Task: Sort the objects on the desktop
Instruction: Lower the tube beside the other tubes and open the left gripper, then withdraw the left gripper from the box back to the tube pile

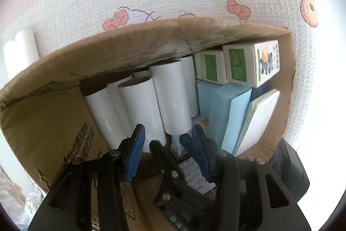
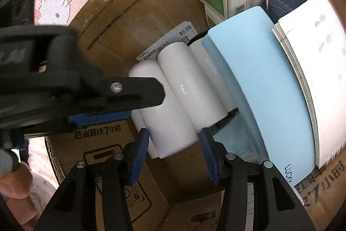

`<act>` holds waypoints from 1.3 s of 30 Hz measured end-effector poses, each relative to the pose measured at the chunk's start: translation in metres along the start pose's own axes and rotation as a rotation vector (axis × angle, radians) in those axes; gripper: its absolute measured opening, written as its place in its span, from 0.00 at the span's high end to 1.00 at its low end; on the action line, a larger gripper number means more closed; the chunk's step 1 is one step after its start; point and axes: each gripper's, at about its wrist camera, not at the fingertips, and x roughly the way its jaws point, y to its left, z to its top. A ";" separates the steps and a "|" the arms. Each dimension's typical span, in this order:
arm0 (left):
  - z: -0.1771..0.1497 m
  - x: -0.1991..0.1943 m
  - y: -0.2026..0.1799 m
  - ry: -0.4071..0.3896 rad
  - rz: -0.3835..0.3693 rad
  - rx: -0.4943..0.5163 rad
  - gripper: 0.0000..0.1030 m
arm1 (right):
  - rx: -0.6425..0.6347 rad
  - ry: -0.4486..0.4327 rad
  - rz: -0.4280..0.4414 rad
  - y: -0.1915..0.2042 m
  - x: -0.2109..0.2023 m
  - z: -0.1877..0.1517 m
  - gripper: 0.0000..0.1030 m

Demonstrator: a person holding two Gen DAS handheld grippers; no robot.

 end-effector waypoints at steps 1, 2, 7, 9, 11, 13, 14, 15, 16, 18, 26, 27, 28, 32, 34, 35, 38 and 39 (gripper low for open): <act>0.002 -0.002 -0.002 0.000 0.011 0.013 0.57 | 0.017 0.006 -0.013 -0.002 0.001 -0.002 0.56; -0.012 0.011 -0.026 0.000 0.031 0.028 0.65 | 0.027 0.011 -0.018 -0.002 0.002 -0.004 0.56; -0.033 0.023 -0.042 -0.002 0.140 0.119 0.88 | 0.011 -0.001 -0.005 0.004 0.000 -0.014 0.56; -0.039 0.020 -0.044 -0.009 0.154 0.148 0.88 | 0.017 0.008 -0.016 0.006 0.000 -0.021 0.56; -0.041 0.015 -0.044 -0.018 0.172 0.162 0.88 | 0.020 0.030 -0.034 0.007 0.002 -0.028 0.56; -0.042 0.010 -0.047 -0.039 0.200 0.196 0.88 | 0.020 0.064 -0.020 0.009 0.003 -0.035 0.57; -0.043 0.009 -0.050 -0.053 0.223 0.229 0.88 | 0.009 0.072 -0.013 0.010 0.002 -0.040 0.70; -0.043 0.010 -0.054 -0.074 0.251 0.277 0.88 | 0.001 0.079 -0.019 0.011 0.002 -0.043 0.76; -0.044 0.010 -0.056 -0.099 0.273 0.313 0.88 | 0.001 0.089 -0.031 0.011 0.002 -0.047 0.77; -0.046 0.011 -0.054 -0.136 0.312 0.349 0.90 | 0.005 0.102 -0.063 0.010 0.003 -0.052 0.77; -0.053 0.001 -0.055 -0.215 0.281 0.447 0.90 | 0.063 0.172 -0.042 0.011 0.018 -0.065 0.77; -0.054 -0.003 -0.054 -0.231 0.272 0.457 0.90 | 0.064 0.175 -0.043 0.013 0.019 -0.065 0.77; -0.055 -0.006 -0.053 -0.242 0.261 0.465 0.90 | 0.062 0.180 -0.055 0.016 0.020 -0.066 0.77; -0.051 -0.024 -0.046 -0.282 0.222 0.472 0.89 | 0.048 0.207 -0.088 0.027 0.027 -0.066 0.77; -0.051 -0.036 -0.037 -0.293 0.203 0.468 0.89 | 0.043 0.207 -0.141 0.032 0.031 -0.065 0.77; -0.053 -0.040 -0.033 -0.296 0.188 0.476 0.89 | 0.043 0.205 -0.151 0.034 0.032 -0.065 0.77; -0.055 -0.038 -0.031 -0.303 0.167 0.499 0.89 | 0.045 0.196 -0.141 0.040 0.036 -0.064 0.77; -0.057 -0.037 -0.029 -0.304 0.167 0.510 0.89 | 0.044 0.189 -0.133 0.043 0.037 -0.065 0.77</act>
